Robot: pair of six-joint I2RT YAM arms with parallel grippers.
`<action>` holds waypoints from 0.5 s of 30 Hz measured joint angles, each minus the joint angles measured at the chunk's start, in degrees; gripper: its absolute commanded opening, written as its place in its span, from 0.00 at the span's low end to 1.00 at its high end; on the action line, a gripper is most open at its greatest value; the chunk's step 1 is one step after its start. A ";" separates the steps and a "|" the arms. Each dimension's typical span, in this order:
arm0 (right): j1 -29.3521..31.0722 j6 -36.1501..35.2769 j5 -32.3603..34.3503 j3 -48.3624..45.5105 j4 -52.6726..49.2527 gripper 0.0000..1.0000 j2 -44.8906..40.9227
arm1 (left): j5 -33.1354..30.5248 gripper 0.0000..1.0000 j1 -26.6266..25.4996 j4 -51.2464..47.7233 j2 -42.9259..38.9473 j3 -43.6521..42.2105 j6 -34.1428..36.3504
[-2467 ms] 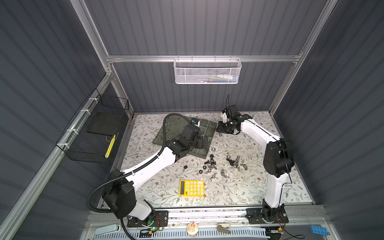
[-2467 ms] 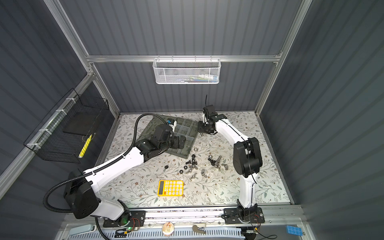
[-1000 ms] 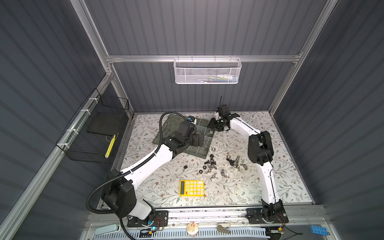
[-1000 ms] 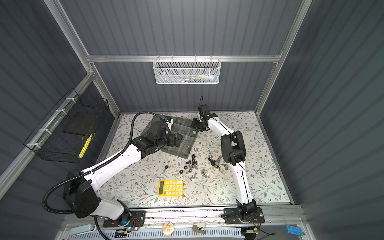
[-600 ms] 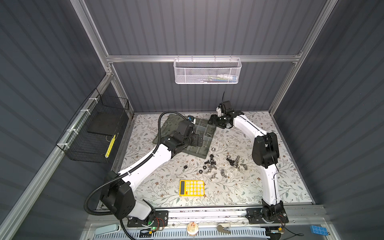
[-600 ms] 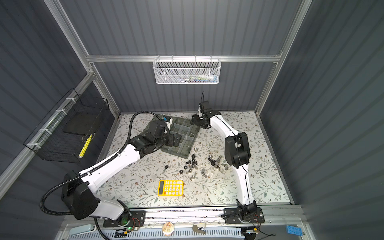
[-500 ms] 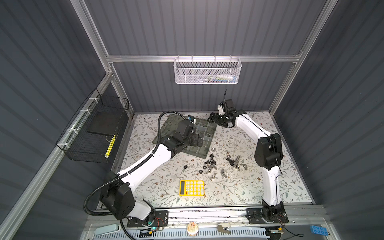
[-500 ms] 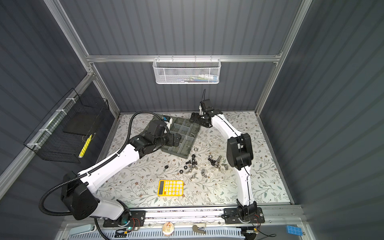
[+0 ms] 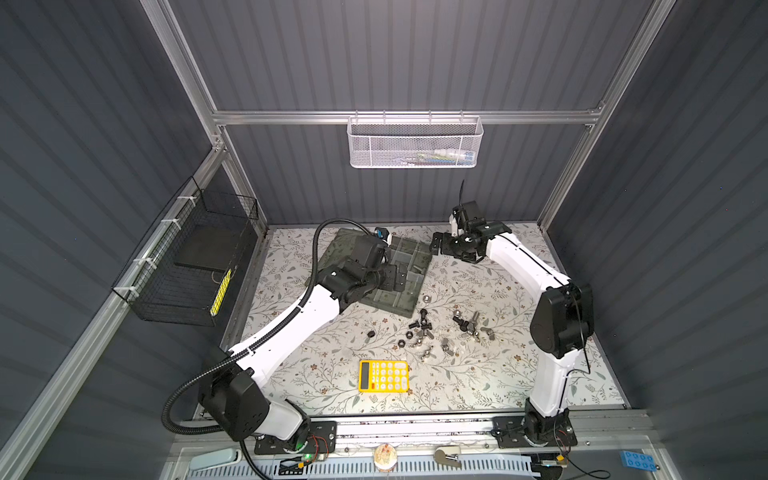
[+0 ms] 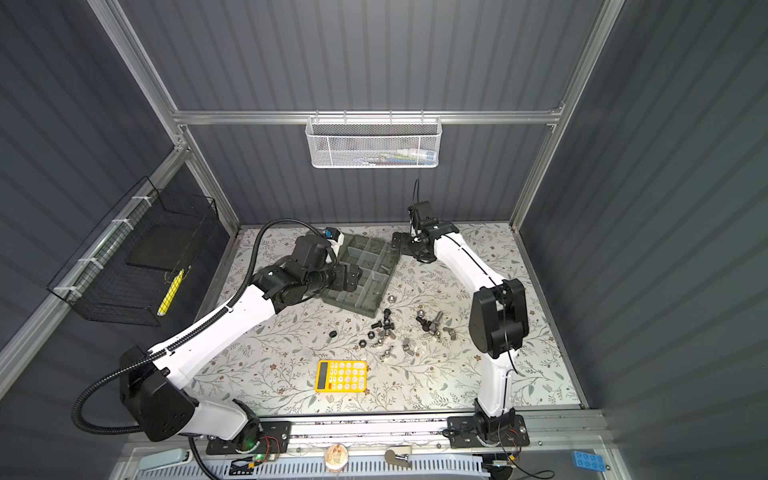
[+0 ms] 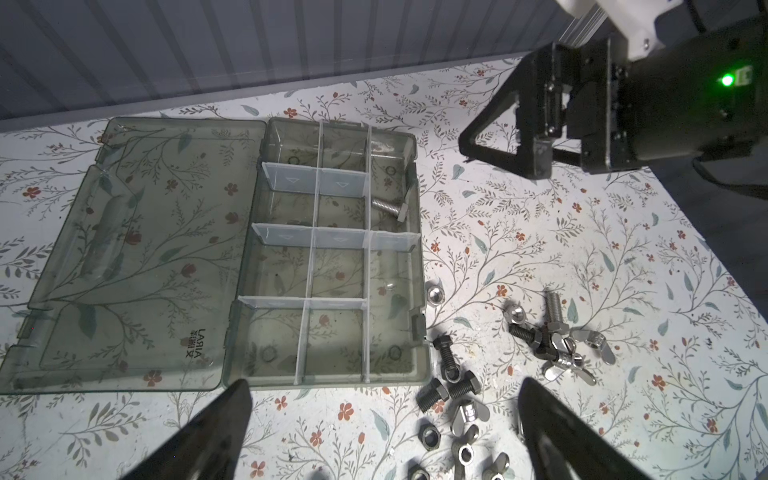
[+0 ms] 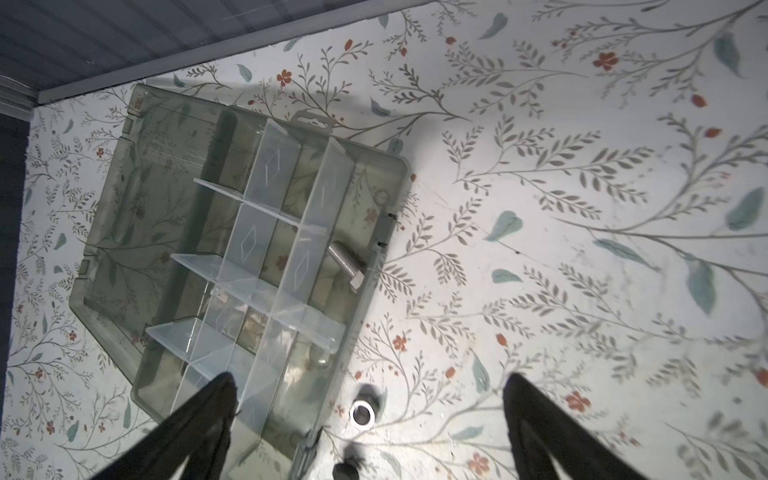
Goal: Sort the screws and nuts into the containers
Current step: 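Move the right gripper back over the bolt pile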
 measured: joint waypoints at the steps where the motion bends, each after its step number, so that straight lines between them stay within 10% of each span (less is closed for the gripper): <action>1: -0.04 -0.02 1.18 0.00 -1.18 0.99 -0.70 | 0.13 1.00 0.00 -0.07 0.04 0.33 -0.02; 15: -10.10 -1.22 -4.04 -30.86 0.04 0.99 -22.40 | 4.44 1.00 -1.86 -1.81 6.32 3.39 -0.87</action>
